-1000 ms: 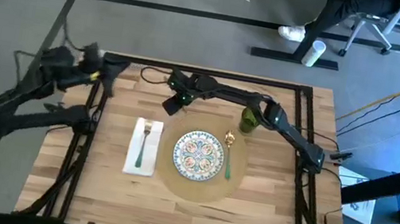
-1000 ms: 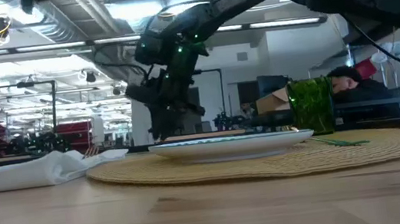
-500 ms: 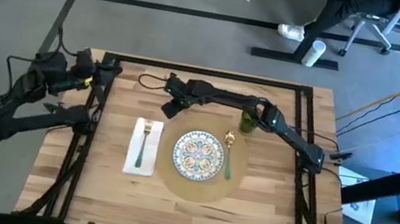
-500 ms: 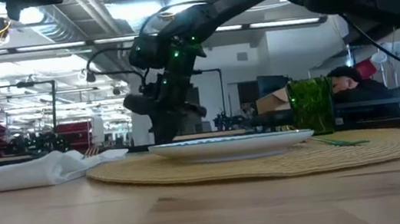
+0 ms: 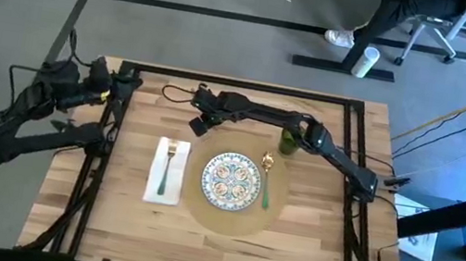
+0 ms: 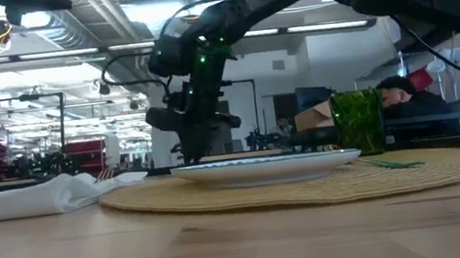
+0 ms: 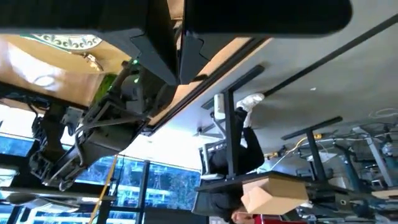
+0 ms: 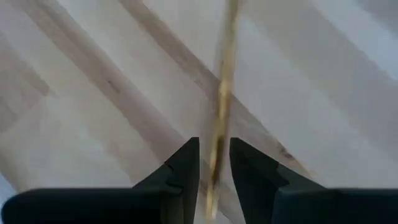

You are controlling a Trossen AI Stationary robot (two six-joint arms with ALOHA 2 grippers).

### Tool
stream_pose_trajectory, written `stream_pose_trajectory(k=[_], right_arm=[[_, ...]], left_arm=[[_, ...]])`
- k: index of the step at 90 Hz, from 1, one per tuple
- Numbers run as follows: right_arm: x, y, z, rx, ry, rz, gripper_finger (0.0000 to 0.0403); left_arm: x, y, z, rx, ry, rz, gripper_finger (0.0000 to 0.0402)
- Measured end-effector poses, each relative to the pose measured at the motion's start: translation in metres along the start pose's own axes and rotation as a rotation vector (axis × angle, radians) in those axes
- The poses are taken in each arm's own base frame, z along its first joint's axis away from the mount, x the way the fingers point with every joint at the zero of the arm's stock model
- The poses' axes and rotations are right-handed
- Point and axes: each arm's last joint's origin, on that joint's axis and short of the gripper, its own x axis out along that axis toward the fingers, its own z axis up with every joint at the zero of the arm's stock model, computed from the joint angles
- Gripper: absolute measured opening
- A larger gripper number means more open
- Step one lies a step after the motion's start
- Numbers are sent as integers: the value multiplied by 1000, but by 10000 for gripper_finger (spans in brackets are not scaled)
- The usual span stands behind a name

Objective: Set table place
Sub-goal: Put the gold table knife to the right of the green spoon on the brown place mat

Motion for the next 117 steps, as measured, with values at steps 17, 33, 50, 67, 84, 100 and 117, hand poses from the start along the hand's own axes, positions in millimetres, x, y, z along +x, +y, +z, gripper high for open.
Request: stream_pose_trajectory(k=[17, 33, 50, 67, 84, 100, 117], right_arm=[[4, 0, -2, 16, 6, -16, 76], [5, 0, -2, 34, 9, 1, 76], [4, 4, -3, 34, 11, 12, 76], [7, 9, -9, 46, 47, 27, 76], [26, 14, -21, 47, 87, -16, 76], [35, 16, -26, 45, 111, -22, 76], [35, 18, -28, 8, 110, -13, 30]], left_arm=[[0, 0, -3, 14, 27, 1, 0], [0, 0, -6, 22, 62, 1, 0], [0, 0, -7, 30, 67, 0, 0], [0, 0, -6, 32, 60, 0, 0], [0, 0, -6, 30, 60, 0, 0], [3, 0, -11, 31, 74, 0, 0], [9, -1, -19, 32, 104, 1, 0]])
